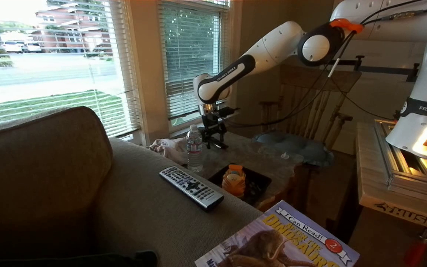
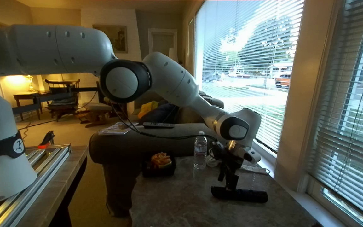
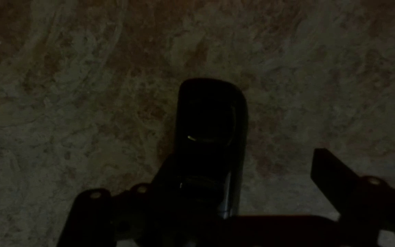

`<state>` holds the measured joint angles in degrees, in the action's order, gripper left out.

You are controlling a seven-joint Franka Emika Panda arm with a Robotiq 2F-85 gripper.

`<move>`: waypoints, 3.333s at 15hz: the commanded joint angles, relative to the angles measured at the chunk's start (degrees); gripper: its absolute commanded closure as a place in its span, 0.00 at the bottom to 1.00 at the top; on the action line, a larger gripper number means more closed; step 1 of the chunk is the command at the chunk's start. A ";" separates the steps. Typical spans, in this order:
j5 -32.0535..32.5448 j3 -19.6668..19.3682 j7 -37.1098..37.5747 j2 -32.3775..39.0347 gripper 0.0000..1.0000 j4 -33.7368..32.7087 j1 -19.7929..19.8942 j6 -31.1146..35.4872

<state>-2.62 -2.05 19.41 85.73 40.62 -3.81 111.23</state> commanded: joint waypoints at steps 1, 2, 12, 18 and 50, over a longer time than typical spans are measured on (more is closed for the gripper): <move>0.33 -0.93 2.64 -1.28 0.00 3.20 -1.07 -0.59; 0.28 -1.01 2.91 -1.52 0.00 3.59 -1.25 -0.73; 1.20 -3.48 6.53 -2.67 0.00 6.14 -3.65 -4.92; 2.29 -6.31 5.45 -2.18 0.25 6.07 -4.59 -2.81; -6.55 8.43 -2.59 -33.08 0.71 39.30 -0.04 2.08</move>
<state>-6.01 8.05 14.52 60.06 70.64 -4.05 114.00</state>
